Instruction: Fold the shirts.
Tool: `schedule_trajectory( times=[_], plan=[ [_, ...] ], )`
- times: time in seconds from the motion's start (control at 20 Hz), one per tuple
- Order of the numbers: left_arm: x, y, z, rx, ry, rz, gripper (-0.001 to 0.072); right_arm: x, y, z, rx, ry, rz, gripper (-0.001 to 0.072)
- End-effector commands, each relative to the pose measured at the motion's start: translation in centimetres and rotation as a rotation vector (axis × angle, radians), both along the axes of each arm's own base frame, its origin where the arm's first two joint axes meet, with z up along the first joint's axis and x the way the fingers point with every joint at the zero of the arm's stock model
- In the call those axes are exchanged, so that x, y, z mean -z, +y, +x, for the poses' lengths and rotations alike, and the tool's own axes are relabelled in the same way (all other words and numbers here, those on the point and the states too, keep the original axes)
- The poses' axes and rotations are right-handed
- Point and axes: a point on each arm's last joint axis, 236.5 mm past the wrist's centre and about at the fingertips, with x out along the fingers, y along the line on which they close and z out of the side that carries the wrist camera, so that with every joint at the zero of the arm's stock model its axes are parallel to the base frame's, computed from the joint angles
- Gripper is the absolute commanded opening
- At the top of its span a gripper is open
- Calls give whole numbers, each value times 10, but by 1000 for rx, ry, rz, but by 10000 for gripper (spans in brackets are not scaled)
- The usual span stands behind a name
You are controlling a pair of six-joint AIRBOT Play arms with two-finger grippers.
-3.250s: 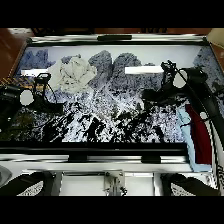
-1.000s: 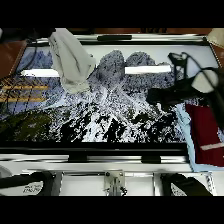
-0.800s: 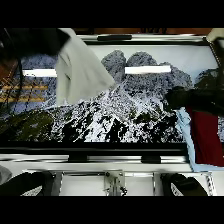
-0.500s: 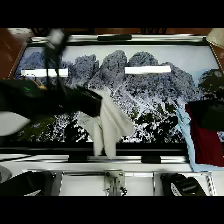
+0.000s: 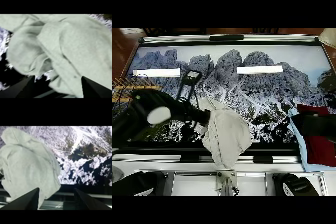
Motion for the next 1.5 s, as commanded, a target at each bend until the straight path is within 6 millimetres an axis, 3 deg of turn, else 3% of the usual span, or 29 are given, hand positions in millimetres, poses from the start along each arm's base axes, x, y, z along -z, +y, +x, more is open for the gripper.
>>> schedule_trajectory(
  times=[0.0, 0.1, 0.25, 0.35, 0.55, 0.65, 0.85, 1.1, 1.25, 1.35, 1.4, 1.45],
  plan=[
    [0, 89, -26, 26, 218, 162, 712, 44, 3, 10, -125, 202, -115, 545],
    [20, 89, -37, -27, 330, 27, 712, 73, 5, 19, -193, 322, -163, 545],
    [70, 63, -40, -127, 436, -174, 712, 125, 5, 19, -215, 496, -188, 544],
    [100, 48, -34, -211, 456, -255, 712, 157, 12, 9, -248, 590, -167, 544],
    [141, 32, -8, -311, 453, -333, 711, 195, 29, -7, -268, 661, -88, 544],
    [154, 32, 5, -324, 430, -330, 711, 207, 40, -11, -288, 668, -40, 544],
    [178, 41, -1, -228, 454, -251, 711, 229, 47, -14, -270, 673, 2, 544],
    [174, 71, 3, -205, 457, -183, 710, 241, 46, -21, -261, 691, 1, 544],
    [189, 59, 3, -221, 496, -204, 710, 241, 49, -15, -248, 671, 17, 544],
    [197, 46, 11, -249, 495, -251, 709, 238, 64, -16, -240, 676, 91, 544],
    [199, 40, 16, -266, 489, -277, 668, 240, 71, -18, -240, 679, 125, 544],
    [201, 36, 21, -278, 477, -293, 507, 245, 76, -19, -228, 679, 154, 544]
  ],
)
